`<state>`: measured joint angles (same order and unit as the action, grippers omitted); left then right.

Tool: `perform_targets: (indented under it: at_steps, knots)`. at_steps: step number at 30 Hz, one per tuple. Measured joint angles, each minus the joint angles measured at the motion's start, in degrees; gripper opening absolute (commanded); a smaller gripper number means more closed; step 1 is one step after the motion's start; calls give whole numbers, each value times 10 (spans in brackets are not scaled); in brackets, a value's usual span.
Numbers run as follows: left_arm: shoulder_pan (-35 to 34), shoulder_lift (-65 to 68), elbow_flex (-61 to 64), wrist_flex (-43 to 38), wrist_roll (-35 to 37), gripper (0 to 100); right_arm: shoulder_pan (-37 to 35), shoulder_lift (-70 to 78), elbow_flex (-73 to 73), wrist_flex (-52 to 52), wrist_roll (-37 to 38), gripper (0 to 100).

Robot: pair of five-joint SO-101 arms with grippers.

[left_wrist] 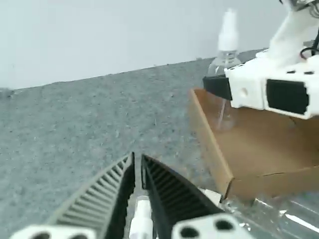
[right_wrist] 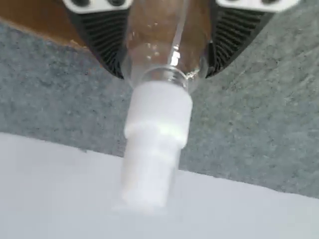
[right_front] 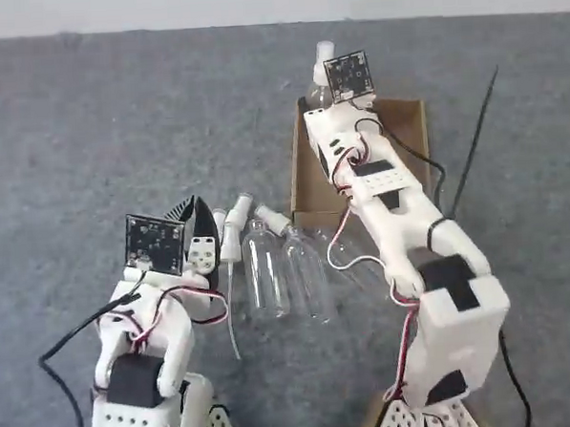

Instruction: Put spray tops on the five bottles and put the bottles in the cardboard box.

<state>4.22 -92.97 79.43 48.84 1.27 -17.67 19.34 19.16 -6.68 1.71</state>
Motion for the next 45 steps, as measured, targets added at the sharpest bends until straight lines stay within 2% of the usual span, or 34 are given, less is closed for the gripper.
perform_targets:
  at_steps: [24, 30, 45]
  knots:
    - [0, 0, 0, 0, 0, 11, 0, 25, -7, -4, 0, 13]
    - [0, 0, 0, 0, 0, 11, 0, 25, -7, -4, -1, 133]
    - [0, 0, 0, 0, 0, 11, -2, 25, -7, -4, -1, 268]
